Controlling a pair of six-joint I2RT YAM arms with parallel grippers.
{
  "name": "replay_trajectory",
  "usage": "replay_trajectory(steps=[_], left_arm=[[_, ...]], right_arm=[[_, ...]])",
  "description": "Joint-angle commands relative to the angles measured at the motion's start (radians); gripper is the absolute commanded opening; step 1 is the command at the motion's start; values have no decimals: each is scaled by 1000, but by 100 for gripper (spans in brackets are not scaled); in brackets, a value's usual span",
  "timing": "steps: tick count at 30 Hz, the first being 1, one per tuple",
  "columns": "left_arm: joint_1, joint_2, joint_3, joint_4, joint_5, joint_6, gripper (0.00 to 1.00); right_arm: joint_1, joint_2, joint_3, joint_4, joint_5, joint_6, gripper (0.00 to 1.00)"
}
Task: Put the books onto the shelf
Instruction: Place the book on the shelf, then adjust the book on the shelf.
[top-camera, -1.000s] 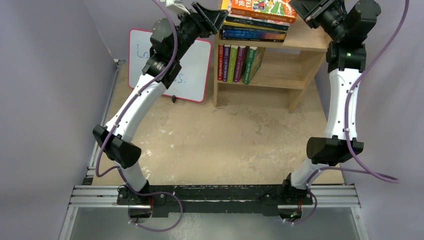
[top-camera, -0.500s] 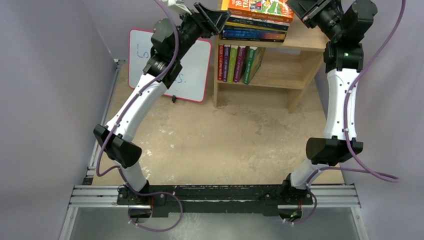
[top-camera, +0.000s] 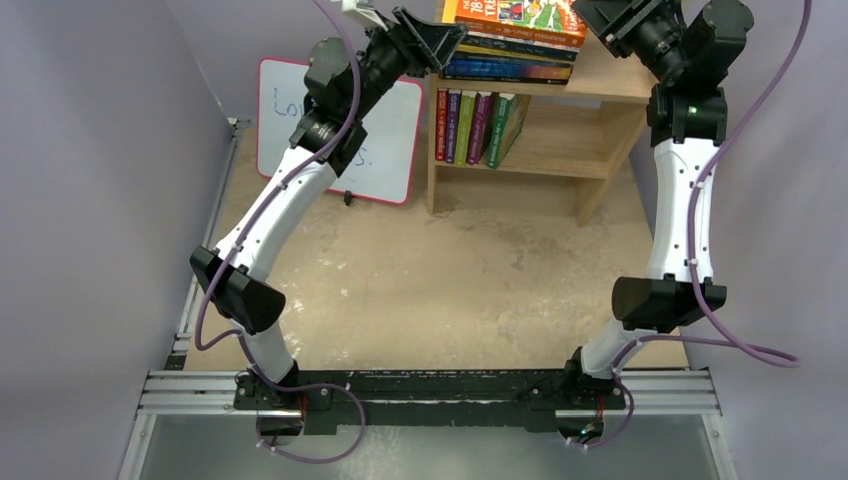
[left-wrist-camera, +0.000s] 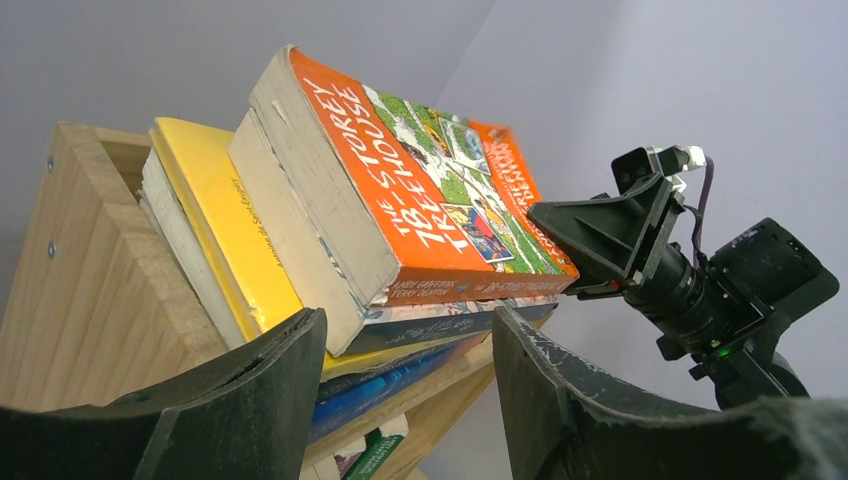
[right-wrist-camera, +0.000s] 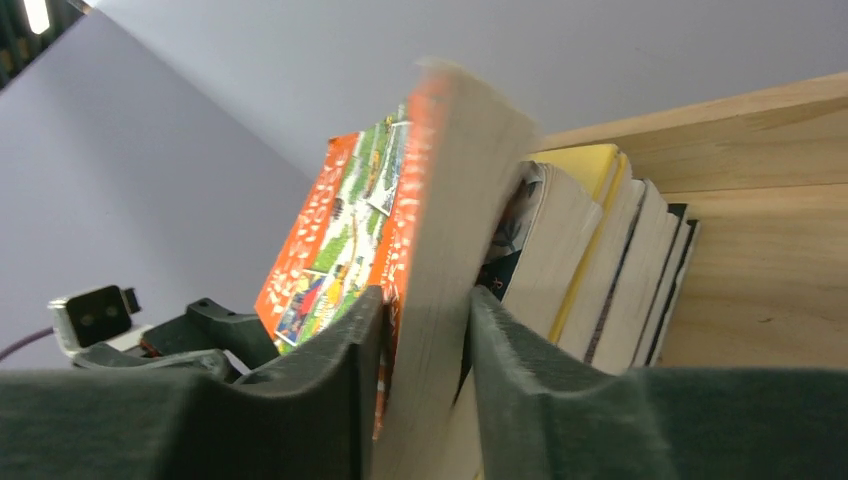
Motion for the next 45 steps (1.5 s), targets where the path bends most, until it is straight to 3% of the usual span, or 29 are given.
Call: replay_trajectory(steps=[1,4,12,20,26,32,45], left_arm=[[-6,-6,41,44,9,13,62],[-6,-12,41,33,5,22,64],[-5,-6,42,50,43,22,66],[-5,-56,-3,34,22,59,65],[-6,-64,-16,31,26,66,60],[-6,-63,-15,25,26,65,59],[-6,-63,-13,14,26,69,58]], right_arm=[[11,-55,27,-57,35,-76,45],[11,-81,4,-61,64,-99,55],[11,-153,-96,-24,57,-123,67],[11,-332,-325,16,59,-285,71],[11,-365,-389,13,30,-348,60],[11,-321,-330,5,29,-348,39],[11,-253,-271,21,48,-321,28]])
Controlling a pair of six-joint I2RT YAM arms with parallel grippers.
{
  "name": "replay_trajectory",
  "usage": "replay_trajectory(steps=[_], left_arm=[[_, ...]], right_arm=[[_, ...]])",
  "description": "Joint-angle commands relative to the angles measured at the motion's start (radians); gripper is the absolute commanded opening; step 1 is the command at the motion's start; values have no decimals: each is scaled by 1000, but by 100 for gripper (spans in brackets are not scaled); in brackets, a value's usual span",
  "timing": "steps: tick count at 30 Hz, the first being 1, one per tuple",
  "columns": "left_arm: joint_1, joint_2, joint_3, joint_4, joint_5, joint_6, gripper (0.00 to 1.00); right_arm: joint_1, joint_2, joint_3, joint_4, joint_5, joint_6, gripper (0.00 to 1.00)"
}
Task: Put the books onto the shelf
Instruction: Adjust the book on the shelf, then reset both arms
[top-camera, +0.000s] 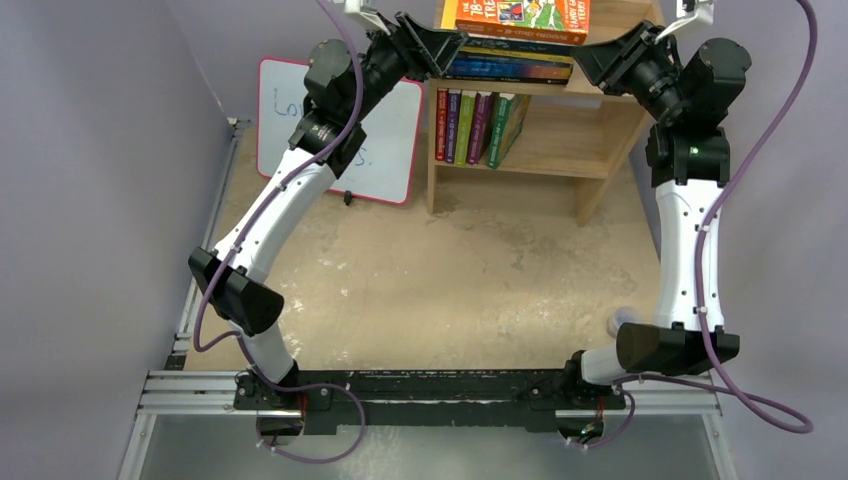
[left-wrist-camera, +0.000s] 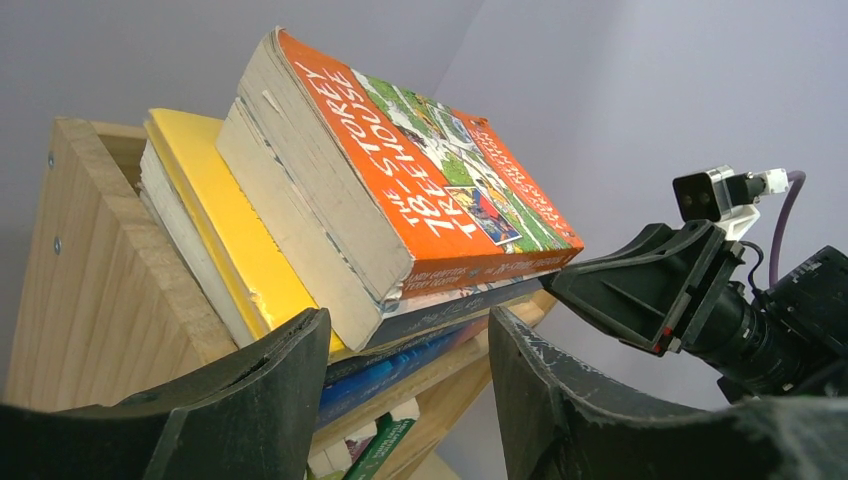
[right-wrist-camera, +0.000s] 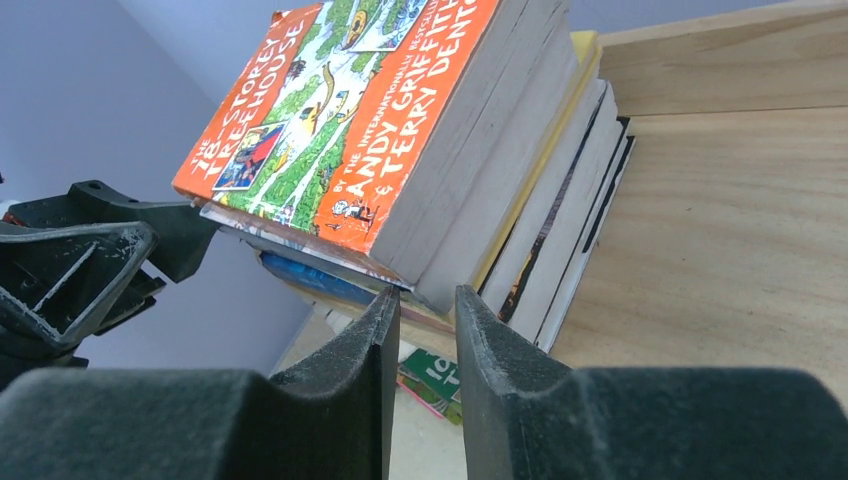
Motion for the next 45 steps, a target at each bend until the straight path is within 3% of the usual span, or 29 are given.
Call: replay_trajectory(steps=[1,6,12,17,23,25,26,30,37,45], left_arm=[[-6,-53,7,17,-2,26,58],[-6,-69,-1,-16,-22,41,58],[-6,-137,-44,-153,-140,83,58],[-6,-300,-195,-427,-422,165,65],[-6,-563,-511,-693,-796,153,74],[-6,-635,-602,-777,-869,137,75],[-4,-671,-628,-816,-897,123,75],[-5,-823,-700,-890,-956,116,76],[-4,-972,-654,-1014,-1019,133,79],[-5,-1001,-588,-1092,-1055,164,82]], right_arm=[[3,13,60,58,5,0,28],[4,-20,11,76,-17,3,31],[3,-123,-86,49,-12,-36,46],[3,-285,-250,-70,127,-126,64],[3,-560,-502,-237,419,-203,81],[3,-636,-555,-288,529,-217,97],[4,-671,-569,-313,566,-223,99],[3,-769,-587,-415,686,-241,99],[3,-914,-579,-486,889,-246,99],[3,-933,-569,-494,914,-228,99]])
